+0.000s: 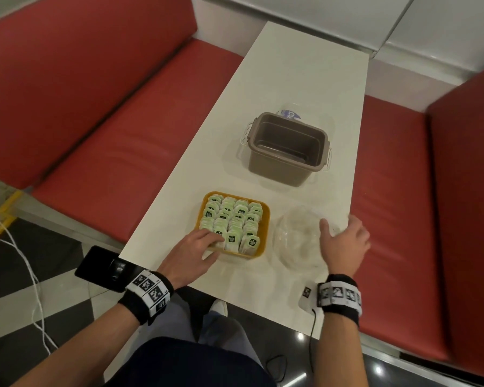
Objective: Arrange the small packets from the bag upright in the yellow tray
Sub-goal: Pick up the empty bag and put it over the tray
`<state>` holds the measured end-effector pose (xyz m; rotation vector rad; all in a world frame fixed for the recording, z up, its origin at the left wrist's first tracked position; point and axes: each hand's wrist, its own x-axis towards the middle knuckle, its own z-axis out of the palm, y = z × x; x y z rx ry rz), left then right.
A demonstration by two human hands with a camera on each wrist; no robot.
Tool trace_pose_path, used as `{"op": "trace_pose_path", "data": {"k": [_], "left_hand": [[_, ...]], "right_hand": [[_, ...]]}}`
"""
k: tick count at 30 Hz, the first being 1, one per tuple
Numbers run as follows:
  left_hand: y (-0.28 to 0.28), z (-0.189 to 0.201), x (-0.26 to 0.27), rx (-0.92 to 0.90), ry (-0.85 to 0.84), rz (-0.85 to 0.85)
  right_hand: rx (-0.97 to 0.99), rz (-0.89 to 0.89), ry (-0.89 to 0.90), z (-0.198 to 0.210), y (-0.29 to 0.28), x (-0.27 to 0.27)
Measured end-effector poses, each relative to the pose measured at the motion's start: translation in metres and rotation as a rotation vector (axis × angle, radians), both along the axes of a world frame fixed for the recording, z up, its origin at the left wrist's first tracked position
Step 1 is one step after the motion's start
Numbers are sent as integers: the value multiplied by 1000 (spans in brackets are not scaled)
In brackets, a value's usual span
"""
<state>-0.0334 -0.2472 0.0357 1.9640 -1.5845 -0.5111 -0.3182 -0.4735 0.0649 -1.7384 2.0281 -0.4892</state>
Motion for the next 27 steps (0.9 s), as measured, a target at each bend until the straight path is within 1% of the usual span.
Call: {"op": "trace_pose_path", "data": {"k": [1,2,3,4,5,7,10,11,13,15,16,18,20,23,25,27], "left_hand": [[-1,4,-2,-8,24,10],[-4,9,-3,-18,49,15],[-7,14,-4,-25,74,17],[-10,20,-6,-24,96,14],[-14,26,-9,-24,115,6],[-23,36,-15,-32,165,-19],[-38,59,-27,-15,306,-35],[-43,68,-31,-3,387,-26],[-51,89,-39,10,621,9],[-57,105,-47,-2,889,34],[-58,111,-48,-24,956,57],[-56,116,-47,-52,982,94],[-53,114,-43,-27,969,105],[-46,105,-36,8,871,118],[-40,101,-29,-31,720,196],[-34,100,-20,-87,566,310]], "right_hand": [[175,-56,-108,-8,-4,-18],[320,-102,-263,-12,-5,-32],[403,-134,-444,-15,-3,-41],[426,-135,-594,-15,4,-47],[417,-118,-678,-12,10,-50],[369,-89,-753,-1,23,-53],[286,-32,-892,38,35,-47],[257,5,-910,53,39,-42],[206,105,-893,76,48,-29],[158,199,-882,88,59,-14],[133,228,-873,90,63,-7],[103,282,-849,91,72,8],[134,356,-854,91,80,20],[237,486,-885,98,94,37],[363,571,-1039,106,103,43],[502,568,-1272,114,107,40]]}}
